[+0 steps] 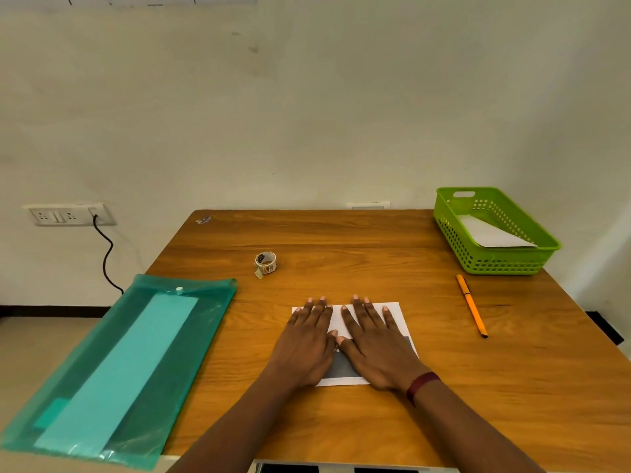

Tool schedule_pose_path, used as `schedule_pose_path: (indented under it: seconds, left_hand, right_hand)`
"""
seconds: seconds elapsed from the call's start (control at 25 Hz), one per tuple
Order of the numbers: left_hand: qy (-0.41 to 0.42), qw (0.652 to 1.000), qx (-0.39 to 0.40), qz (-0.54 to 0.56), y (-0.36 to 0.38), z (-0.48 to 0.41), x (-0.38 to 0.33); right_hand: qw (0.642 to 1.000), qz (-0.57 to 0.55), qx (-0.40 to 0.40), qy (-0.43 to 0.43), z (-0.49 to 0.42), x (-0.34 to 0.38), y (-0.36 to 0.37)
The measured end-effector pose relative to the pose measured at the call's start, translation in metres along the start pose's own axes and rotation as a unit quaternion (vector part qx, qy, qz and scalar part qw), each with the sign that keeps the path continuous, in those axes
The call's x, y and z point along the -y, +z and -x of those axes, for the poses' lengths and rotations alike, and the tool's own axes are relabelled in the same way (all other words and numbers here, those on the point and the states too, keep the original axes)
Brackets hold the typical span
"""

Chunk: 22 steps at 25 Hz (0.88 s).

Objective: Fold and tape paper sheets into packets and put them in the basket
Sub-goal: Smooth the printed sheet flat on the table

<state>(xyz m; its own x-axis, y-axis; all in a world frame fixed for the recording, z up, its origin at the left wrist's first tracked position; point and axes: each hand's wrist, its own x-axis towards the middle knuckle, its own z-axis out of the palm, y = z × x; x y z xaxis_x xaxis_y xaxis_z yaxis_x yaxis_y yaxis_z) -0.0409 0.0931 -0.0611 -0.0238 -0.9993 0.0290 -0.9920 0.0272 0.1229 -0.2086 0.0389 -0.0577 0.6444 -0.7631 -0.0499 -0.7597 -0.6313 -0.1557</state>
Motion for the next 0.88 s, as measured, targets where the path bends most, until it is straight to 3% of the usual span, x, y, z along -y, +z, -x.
schedule_pose_path:
  seconds: [0.28,0.56,0.88]
  left_hand:
    - [-0.041,0.999,0.021,0.007,0.0,-0.002,0.01]
    - [-0.044,0.975,-0.02,0.218,-0.018,-0.004,0.029]
    - [-0.07,0.984,0.063,0.152,-0.036,-0.032,0.026]
  right_hand:
    - [0.998,0.003,-0.007,0.063,0.01,-0.032,-0.009]
    - [0.998,-0.014,-0.001,0.058,-0.001,-0.039,-0.032]
    - [0.998,0.003,0.005,0.064,-0.016,-0.038,-0.046]
